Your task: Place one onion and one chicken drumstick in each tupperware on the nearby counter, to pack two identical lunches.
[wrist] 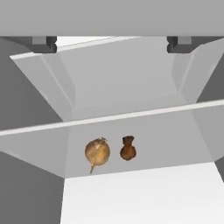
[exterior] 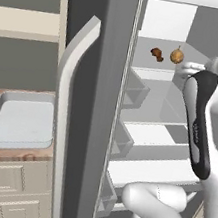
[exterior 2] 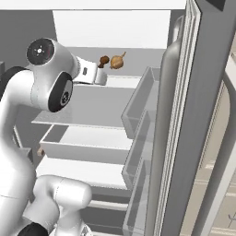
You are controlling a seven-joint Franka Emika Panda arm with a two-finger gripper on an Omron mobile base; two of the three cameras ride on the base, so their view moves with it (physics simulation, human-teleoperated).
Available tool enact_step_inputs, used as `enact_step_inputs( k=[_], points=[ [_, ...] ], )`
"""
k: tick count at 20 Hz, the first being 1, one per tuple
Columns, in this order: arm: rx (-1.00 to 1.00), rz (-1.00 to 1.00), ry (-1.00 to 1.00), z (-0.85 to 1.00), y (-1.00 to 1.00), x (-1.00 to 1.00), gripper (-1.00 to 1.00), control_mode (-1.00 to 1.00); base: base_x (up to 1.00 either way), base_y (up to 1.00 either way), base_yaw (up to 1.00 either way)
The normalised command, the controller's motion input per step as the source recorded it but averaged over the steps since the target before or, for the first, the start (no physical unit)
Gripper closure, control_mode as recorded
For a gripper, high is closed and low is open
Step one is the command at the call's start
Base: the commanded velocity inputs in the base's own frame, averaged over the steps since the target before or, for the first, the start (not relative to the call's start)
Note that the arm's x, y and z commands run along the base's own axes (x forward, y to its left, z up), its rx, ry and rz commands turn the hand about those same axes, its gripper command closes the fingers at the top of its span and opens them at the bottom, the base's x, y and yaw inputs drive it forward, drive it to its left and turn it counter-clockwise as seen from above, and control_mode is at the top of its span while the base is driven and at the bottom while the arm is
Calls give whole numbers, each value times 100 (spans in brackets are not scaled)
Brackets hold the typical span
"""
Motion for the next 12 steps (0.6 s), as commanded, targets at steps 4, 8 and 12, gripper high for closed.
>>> enact_step_inputs(
  k=[4,8,12],
  points=[
    [0,-1,0,0,-12,52,-100,-100,0,0,0],
    [0,0,0,0,-23,75,-100,-100,0,0,0],
    [0,0,0,0,-23,76,-100,-100,0,0,0]
  ],
)
